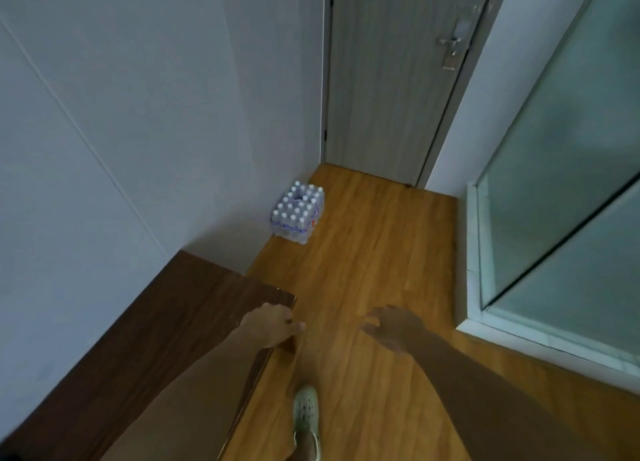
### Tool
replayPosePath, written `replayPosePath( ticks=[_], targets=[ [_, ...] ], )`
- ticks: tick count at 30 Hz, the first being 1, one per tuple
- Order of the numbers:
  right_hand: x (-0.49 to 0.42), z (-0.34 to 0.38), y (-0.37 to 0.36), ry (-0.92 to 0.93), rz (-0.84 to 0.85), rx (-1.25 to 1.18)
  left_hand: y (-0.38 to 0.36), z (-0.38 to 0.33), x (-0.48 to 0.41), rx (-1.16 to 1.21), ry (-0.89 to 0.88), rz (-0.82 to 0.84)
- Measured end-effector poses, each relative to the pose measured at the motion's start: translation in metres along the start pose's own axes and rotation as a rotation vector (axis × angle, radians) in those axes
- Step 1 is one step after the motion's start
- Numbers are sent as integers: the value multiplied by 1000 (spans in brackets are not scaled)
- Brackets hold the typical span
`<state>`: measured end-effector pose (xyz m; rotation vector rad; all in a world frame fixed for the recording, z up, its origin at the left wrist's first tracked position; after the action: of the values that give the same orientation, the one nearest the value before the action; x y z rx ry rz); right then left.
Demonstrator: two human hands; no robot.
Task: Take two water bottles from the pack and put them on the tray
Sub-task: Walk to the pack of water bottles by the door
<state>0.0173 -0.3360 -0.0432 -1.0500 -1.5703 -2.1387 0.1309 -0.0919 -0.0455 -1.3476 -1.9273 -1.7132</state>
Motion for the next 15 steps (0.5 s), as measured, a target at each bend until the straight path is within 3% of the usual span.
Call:
replayPosePath(
  ticks=[10,15],
  targets=[
    [-108,-25,144,-114,-67,-96,148,-23,-153,15,-35,47],
    [-163,-30,188,-61,-42,-106,187,-27,-211,6,-60,88]
  ],
)
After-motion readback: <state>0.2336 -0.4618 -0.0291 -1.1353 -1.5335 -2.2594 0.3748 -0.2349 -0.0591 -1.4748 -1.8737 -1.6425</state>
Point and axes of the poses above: each hand's wrist, its own x-axis away from the middle knuckle, its own y-axis out of the back of the hand, z = x × y, the point moved 4 cm from there along -x, towards the middle knuckle, and after that the axes turned 9 degrees about z, right-handed, at the moved point
